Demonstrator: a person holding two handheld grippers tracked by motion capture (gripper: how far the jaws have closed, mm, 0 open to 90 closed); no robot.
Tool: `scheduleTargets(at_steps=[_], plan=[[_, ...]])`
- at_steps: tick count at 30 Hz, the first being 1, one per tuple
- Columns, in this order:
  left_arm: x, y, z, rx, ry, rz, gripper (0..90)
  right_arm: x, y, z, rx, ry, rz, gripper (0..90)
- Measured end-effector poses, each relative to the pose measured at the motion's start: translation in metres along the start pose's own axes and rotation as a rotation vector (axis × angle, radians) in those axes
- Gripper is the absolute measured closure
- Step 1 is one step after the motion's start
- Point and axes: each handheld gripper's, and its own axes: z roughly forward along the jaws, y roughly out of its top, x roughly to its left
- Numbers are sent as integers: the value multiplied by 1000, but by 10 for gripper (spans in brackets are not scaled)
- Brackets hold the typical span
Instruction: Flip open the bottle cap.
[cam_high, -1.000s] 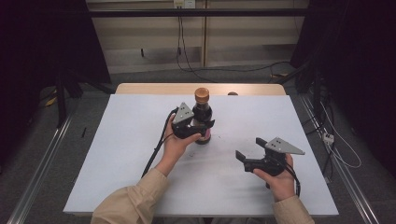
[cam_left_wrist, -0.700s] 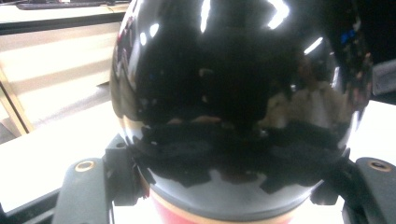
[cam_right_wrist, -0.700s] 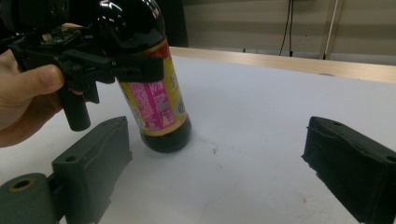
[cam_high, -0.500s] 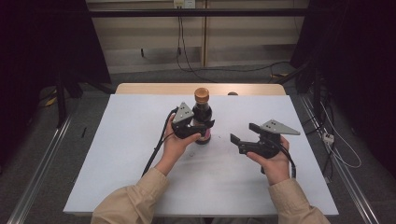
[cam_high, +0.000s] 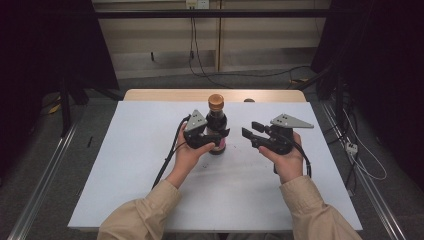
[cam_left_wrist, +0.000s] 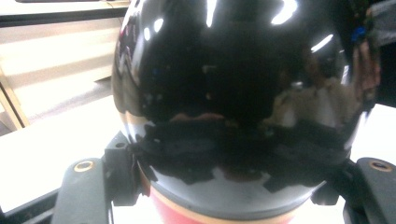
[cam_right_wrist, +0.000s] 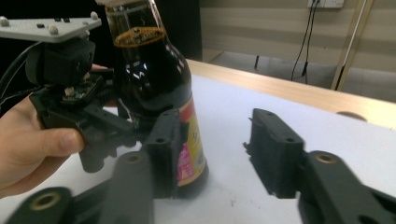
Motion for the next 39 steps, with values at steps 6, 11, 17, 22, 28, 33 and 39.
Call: scheduleTargets(at_steps=[6, 11, 17, 22, 28, 33, 39], plan=[[1, 0, 0, 3, -3, -4, 298, 5, 15, 6, -4, 26, -18, 650], [0, -1, 0, -5, -3, -17, 297, 6, 26, 11, 0, 59, -10, 758], [1, -1, 0, -4, -6, -17, 296, 3, 36, 17, 10, 77, 0, 886], [1, -1, 1, -5, -9, -20, 296, 5, 45, 20, 16, 80, -29, 900], [0, -1, 1, -7, -10, -30, 296, 12, 58, 25, 24, 124, -63, 900], [1, -1, 1, -3, -12, -27, 296, 17, 69, 28, 28, 148, -85, 900], [0, -1, 1, -5, -12, -31, 297, 19, 77, 33, 32, 157, -99, 900]])
